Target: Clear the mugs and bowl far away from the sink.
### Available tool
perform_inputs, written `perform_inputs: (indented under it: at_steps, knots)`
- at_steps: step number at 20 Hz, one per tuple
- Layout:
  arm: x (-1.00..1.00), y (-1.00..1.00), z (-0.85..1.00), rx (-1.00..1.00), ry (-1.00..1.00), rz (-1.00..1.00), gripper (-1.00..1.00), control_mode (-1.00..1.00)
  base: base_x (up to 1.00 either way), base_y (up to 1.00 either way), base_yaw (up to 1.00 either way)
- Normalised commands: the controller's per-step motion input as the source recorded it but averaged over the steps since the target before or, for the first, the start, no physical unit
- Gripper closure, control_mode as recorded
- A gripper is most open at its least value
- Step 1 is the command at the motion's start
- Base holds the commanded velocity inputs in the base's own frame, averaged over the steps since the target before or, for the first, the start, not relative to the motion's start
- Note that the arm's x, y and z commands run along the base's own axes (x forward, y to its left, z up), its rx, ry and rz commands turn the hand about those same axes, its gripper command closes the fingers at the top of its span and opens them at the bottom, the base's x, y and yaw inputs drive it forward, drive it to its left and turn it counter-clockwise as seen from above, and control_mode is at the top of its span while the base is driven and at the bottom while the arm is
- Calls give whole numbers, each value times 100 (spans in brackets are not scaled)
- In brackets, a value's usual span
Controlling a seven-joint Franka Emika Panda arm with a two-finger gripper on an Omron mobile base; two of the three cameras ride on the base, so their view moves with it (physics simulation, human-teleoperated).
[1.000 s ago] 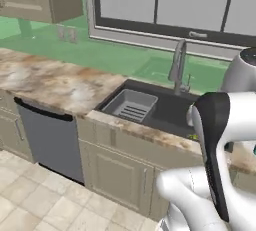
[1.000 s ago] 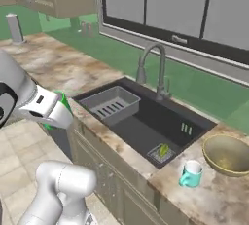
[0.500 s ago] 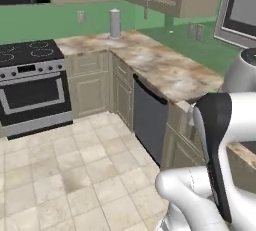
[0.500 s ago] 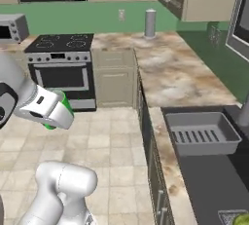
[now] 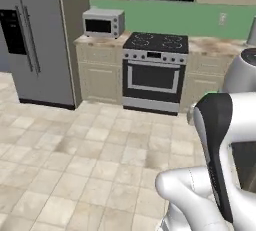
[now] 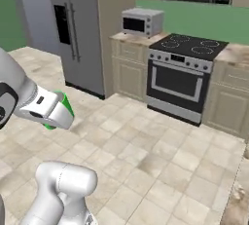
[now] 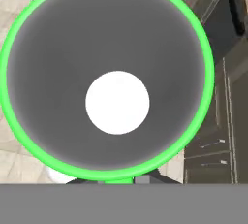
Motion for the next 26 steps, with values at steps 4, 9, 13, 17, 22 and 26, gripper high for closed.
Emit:
perform_inputs:
  at_steps: [4, 9, 13, 17, 22, 26]
  knots:
    - [0, 0, 0, 0, 0, 0, 100, 100, 0, 0, 100]
    - [0, 0, 0, 0, 0, 0, 100, 100, 0, 0, 100]
    - [0, 0, 0, 0, 0, 0, 100, 100, 0, 0, 100]
    - [0, 0, 0, 0, 0, 0, 100, 100, 0, 0, 100]
    - [0, 0, 0, 0, 0, 0, 100, 100, 10, -3, 88]
    - [0, 0, 0, 0, 0, 0, 100, 100, 6, 0, 96]
